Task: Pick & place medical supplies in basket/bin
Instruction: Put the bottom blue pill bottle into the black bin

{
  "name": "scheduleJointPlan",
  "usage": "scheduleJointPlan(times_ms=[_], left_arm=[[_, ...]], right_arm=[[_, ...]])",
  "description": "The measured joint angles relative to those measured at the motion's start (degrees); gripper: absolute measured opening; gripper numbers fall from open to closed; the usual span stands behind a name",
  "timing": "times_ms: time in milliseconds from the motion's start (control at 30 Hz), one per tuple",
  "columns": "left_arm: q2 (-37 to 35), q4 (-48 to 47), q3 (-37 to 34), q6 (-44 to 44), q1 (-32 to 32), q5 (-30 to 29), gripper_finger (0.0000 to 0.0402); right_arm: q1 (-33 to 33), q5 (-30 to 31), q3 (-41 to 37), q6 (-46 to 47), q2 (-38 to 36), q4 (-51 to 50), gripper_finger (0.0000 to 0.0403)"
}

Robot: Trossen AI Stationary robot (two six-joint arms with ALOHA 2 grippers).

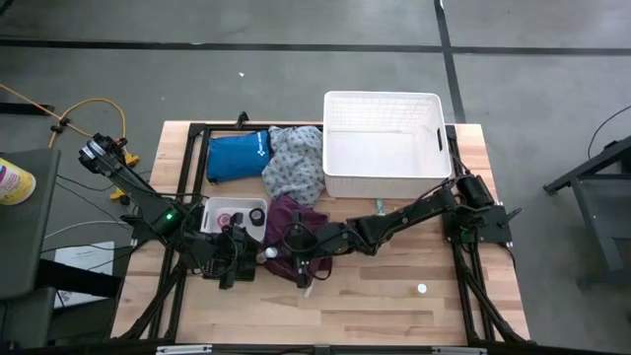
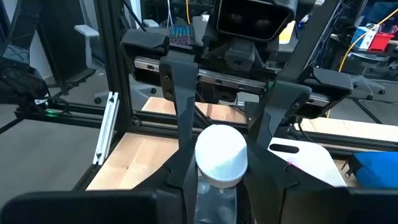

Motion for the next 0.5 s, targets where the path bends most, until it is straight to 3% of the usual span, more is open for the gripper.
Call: scheduleJointPlan(times_ms=[500], left_arm=[[0.0, 0.71, 0.0, -0.76, -0.01, 0.0, 0.0202]], right_arm=[[0.0, 0.0, 0.0, -0.18, 0.0, -0.02, 0.0099]])
